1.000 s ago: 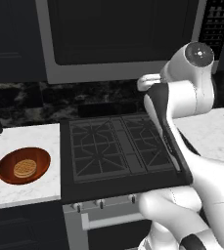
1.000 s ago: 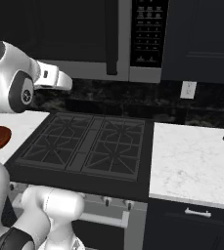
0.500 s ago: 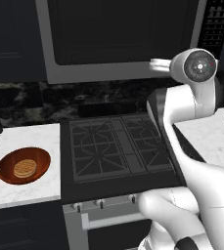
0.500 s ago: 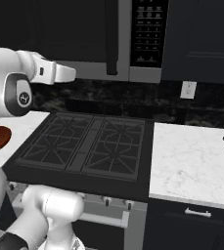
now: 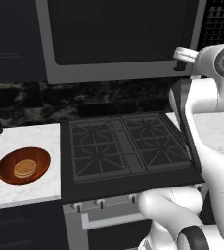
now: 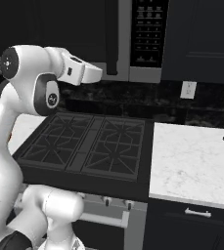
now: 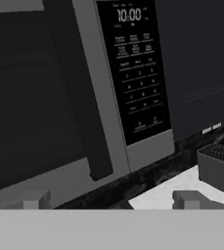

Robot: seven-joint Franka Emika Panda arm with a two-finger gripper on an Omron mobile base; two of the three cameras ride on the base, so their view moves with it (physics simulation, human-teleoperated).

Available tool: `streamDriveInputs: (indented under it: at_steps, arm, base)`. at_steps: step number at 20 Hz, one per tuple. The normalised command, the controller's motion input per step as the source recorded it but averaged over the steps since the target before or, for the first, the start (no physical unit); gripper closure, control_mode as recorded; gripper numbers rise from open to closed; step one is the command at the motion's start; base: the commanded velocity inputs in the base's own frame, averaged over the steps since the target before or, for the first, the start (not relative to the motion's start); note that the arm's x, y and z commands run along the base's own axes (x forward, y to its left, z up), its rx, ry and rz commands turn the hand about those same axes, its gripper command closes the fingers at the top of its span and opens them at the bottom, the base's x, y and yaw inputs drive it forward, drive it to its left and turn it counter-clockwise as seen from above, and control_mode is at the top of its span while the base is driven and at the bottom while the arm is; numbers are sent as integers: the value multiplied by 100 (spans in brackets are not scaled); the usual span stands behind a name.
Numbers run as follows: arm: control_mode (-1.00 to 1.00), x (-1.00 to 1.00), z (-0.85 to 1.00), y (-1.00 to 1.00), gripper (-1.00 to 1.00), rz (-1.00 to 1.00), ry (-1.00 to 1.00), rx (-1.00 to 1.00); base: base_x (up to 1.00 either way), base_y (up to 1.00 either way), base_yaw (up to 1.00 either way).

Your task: Open the microwave, place the bowl with waffle inside the microwave, then close the microwave door and turn it on.

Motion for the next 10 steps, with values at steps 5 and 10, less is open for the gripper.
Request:
streamDriveInputs:
  at_steps: [5, 10]
  arm:
    - [-100, 0, 34, -34, -100, 9, 0, 6]
    - [-100, 0, 40, -5, -100, 10, 0, 0]
  base:
    - [0, 0, 0]
    - [0, 0, 0]
